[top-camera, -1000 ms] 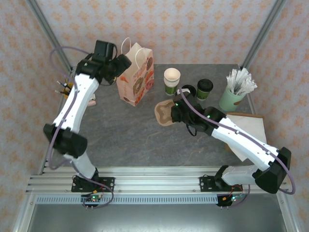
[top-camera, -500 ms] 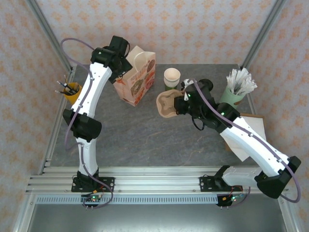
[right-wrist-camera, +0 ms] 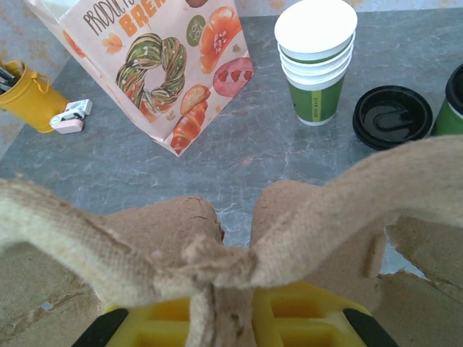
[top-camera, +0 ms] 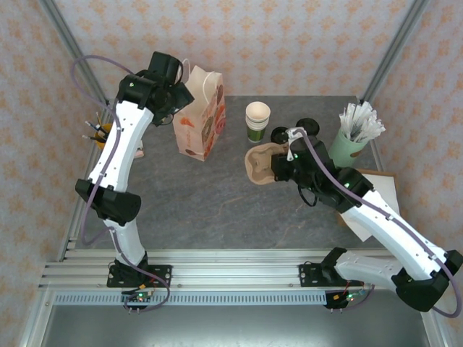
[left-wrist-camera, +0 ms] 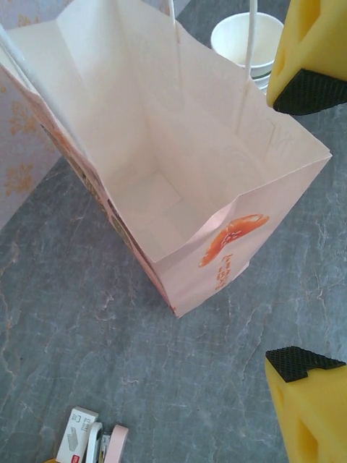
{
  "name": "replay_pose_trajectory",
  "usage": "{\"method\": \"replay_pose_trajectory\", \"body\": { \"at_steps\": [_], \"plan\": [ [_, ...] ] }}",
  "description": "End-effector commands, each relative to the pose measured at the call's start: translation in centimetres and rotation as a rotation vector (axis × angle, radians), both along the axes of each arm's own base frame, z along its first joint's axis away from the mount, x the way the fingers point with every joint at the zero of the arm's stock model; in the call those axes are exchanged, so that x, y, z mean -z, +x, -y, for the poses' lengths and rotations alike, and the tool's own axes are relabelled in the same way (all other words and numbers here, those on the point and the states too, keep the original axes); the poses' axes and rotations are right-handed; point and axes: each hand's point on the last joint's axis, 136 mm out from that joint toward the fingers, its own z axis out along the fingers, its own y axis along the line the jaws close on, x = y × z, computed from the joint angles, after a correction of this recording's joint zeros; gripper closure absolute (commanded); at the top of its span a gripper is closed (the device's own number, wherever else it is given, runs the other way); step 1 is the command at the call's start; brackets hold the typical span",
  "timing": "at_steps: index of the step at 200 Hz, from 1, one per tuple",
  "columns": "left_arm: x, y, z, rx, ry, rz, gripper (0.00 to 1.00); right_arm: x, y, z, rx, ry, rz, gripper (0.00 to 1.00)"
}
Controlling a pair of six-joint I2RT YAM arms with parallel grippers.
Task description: Pack the takeout coffee
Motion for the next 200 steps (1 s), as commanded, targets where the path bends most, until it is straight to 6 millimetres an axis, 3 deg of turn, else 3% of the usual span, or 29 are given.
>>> {"method": "replay_pose_trajectory", "body": {
  "at_steps": [1, 7, 11, 34, 66, 82, 107, 143, 153, 174, 200],
  "plan": [
    [1.8, 0.1, 0.3, -0.007, -0.003, -0.056, 0.14, -2.7, 0.9, 0.5, 0.030, -0.008, 0.070, 0.87],
    [1.9, 0.1, 0.3, -0.016, 0.002, -0.064, 0.14, -2.8, 1.0, 0.4, 0.028, -0.012, 0.071, 0.88],
    [3.3, 0.6, 0.2, -0.026, 0.017, -0.101, 0.14, -2.8, 1.1, 0.4, 0.030, -0.014, 0.069, 0.88],
    [6.2, 1.5, 0.1, -0.066, 0.042, -0.153, 0.15, -1.8, 1.7, 0.1, 0.042, -0.016, 0.059, 0.89],
    [7.6, 3.0, 0.6, -0.087, 0.045, -0.130, 0.20, -1.1, 2.5, -0.6, 0.041, -0.007, 0.040, 0.89],
    [8.2, 3.6, 1.0, -0.059, 0.041, -0.129, 0.31, -0.8, 2.3, -1.2, 0.002, -0.006, 0.033, 0.89],
    [7.7, 3.5, 1.1, 0.015, 0.132, -0.116, 0.65, -0.4, 2.2, -1.8, -0.044, 0.001, 0.063, 0.89],
    [6.3, 0.8, 2.0, 0.156, 0.207, -0.123, 0.90, -3.1, 1.6, -2.2, -0.065, 0.083, 0.090, 0.90],
    [4.9, -0.8, 2.3, 0.191, 0.211, -0.099, 0.94, -4.0, 1.6, -1.8, -0.035, 0.102, 0.088, 0.91],
    [4.5, -3.7, 4.1, 0.271, 0.231, -0.075, 0.95, -4.9, 1.7, -0.1, 0.028, 0.115, 0.049, 0.91],
    [5.7, -7.7, 6.4, 0.305, 0.204, -0.098, 0.91, -6.2, 1.9, 3.3, 0.135, 0.161, 0.010, 0.92]
  ]
}}
